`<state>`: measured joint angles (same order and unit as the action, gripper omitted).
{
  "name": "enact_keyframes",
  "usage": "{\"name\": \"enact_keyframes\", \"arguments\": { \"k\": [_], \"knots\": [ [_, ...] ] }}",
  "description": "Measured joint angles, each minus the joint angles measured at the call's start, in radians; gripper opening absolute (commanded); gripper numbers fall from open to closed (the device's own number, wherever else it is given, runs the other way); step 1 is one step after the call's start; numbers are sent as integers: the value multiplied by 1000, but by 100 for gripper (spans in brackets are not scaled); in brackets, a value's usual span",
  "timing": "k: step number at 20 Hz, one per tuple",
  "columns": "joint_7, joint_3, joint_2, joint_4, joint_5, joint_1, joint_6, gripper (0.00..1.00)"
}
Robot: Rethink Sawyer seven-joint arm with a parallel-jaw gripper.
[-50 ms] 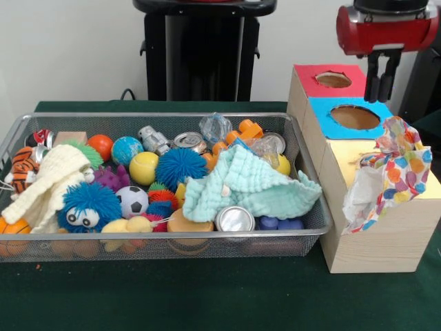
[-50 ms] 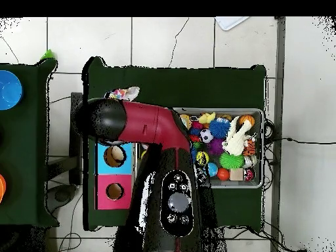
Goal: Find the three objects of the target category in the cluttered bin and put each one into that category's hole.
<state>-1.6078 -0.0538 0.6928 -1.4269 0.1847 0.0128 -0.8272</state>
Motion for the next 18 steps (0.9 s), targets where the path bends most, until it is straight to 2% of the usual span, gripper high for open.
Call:
{"name": "enact_keyframes", "arguments": {
  "k": [12, 18],
  "knots": [
    [0, 1, 11, 85, -7, 0, 0, 0],
    [0, 1, -9, 164, -12, 0, 0, 0]
  ]
}}
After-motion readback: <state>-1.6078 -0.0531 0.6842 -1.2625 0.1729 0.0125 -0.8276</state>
